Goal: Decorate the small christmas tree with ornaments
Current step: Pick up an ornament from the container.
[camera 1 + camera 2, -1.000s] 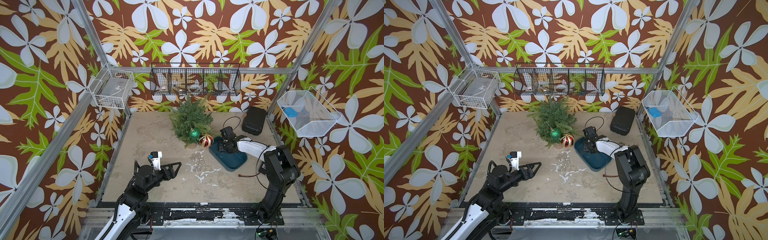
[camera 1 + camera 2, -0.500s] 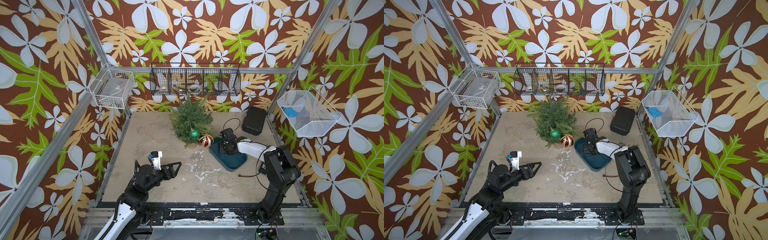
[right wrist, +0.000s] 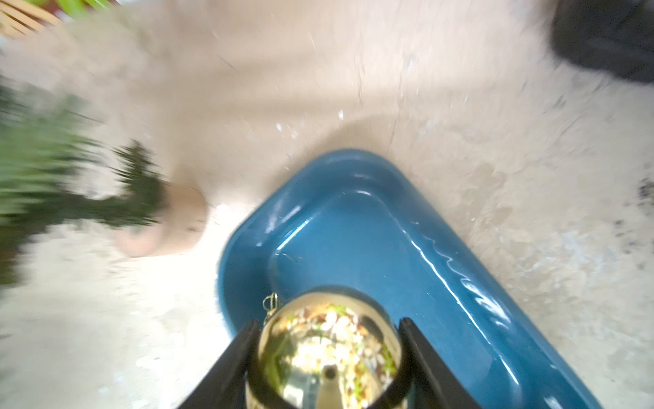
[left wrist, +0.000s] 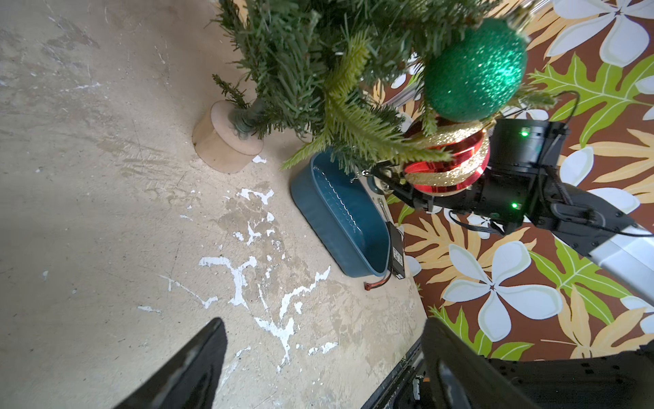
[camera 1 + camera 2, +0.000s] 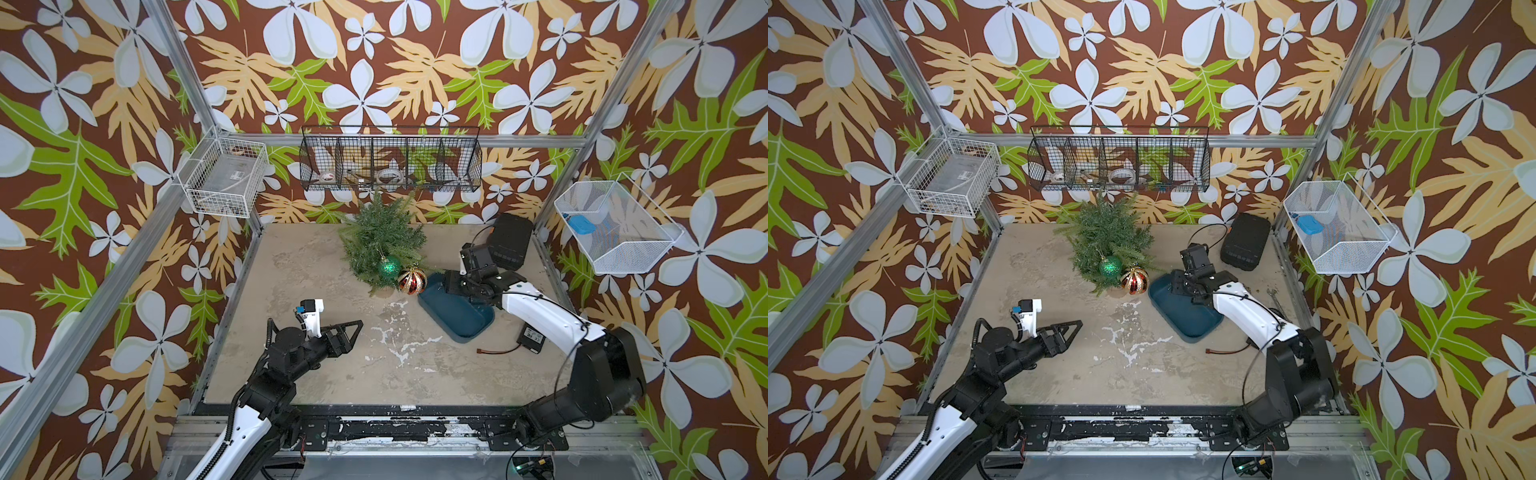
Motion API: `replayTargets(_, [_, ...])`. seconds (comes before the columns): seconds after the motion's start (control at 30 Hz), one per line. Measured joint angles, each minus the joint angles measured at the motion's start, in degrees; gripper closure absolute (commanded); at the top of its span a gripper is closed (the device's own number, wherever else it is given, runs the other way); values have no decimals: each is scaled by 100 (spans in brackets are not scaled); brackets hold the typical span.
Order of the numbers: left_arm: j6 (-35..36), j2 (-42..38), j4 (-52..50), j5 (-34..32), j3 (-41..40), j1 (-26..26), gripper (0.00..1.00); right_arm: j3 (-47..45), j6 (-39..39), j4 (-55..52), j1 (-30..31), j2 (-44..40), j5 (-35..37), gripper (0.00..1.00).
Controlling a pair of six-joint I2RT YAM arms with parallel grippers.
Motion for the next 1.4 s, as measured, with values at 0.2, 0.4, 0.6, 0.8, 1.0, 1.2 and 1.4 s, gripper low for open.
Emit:
replayTargets(0.2, [22, 129, 11, 66, 444, 0, 12, 170, -7, -136, -24, -1001, -428, 44])
replayTargets(0.4, [61, 339, 50, 197, 960, 0, 20, 555, -55, -321, -35, -1648, -861, 45])
replayTargets(0.6, [127, 581, 225, 251, 1587, 0, 22, 1115, -177, -442, 118, -1965, -1285, 45])
replayTargets(0.8, [120, 1034, 459, 380, 2111, 0, 27, 1604, -214, -522, 529, -1823, -1519, 45])
replayTargets(1.0, [227, 1270, 479, 330, 2822, 0, 36, 2094, -221, -531, 1156, -1497, -1587, 45])
replayTargets(1.2, [599, 1473, 293, 79, 3403, 0, 45, 2435, -236, -507, 1528, -1211, -1692, 45])
replayTargets(1.4, [608, 1578, 417, 140, 3355, 0, 56, 2811, -310, -494, 1963, -898, -1729, 45])
